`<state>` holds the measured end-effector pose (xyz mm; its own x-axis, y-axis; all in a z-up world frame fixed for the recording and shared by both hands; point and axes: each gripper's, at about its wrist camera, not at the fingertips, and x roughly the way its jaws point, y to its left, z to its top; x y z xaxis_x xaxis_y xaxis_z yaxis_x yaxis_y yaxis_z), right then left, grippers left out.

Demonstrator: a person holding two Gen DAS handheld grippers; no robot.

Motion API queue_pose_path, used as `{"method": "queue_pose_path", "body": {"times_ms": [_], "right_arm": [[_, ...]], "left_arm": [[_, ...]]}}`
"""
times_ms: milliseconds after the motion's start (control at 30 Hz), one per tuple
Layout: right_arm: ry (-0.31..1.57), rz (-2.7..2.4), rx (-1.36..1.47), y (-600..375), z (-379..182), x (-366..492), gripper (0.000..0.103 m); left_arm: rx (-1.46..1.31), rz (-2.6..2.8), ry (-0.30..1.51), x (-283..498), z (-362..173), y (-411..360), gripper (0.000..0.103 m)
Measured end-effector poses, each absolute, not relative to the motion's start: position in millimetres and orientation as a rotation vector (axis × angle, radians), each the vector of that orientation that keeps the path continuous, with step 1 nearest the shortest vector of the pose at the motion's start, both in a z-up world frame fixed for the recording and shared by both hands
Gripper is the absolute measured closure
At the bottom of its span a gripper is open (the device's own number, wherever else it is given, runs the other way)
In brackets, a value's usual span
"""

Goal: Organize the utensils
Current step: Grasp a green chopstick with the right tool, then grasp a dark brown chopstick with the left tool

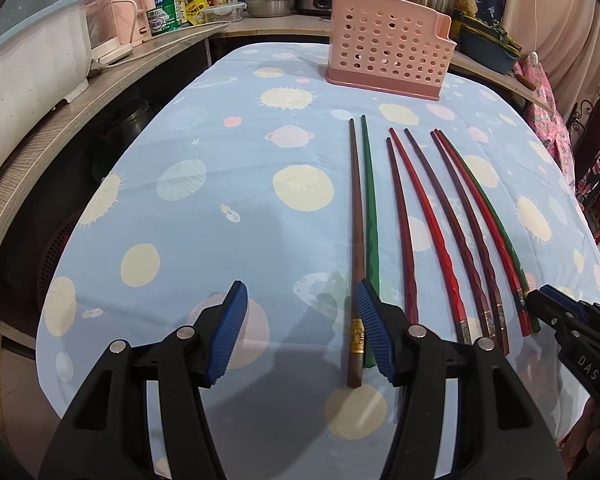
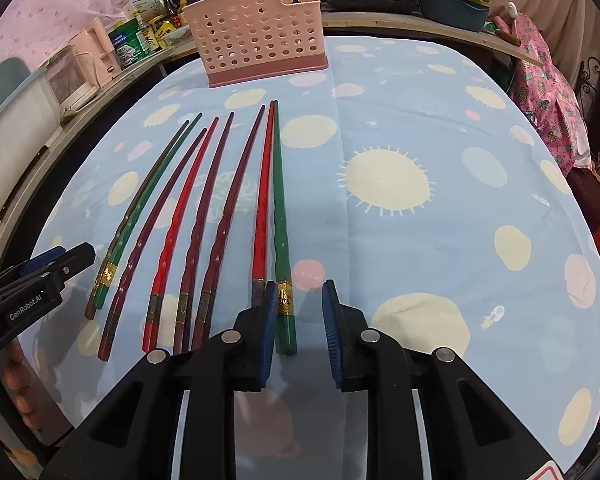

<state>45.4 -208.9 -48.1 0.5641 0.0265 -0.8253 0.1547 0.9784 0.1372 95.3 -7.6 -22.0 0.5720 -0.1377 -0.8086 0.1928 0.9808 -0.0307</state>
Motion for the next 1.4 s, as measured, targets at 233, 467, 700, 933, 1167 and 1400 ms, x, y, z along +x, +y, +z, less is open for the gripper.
{"method": "queue_pose_path", "body": {"times_ms": [233, 467, 700, 933, 1167, 1400], "right_arm": [[0.967, -0.091, 0.194, -211, -50, 43, 0.095], [0.966, -0.100, 0.218, -217, -51, 39, 0.095], [0.965, -0.100, 0.222, -218, -51, 38, 0.095], [0.965, -0.100, 0.222, -218, -51, 38, 0.095], [0.964, -0.102, 0.223, -218, -51, 38, 0.095], [0.965, -0.097, 0.225, -218, -51, 36, 0.095]], "left_arm": [[0.067, -0.199, 0.957, 93, -27, -10, 0.049], [0.065, -0.205, 0.964, 91, -30, -10, 0.049], [0.066, -0.218, 0.966, 88, -31, -12, 0.049], [0.073, -0.187, 0.965, 88, -33, -7, 0.048], [0.106, -0.174, 0.959, 82, -36, -5, 0.051], [0.082, -0.197, 0.966, 80, -33, -3, 0.080]]}}
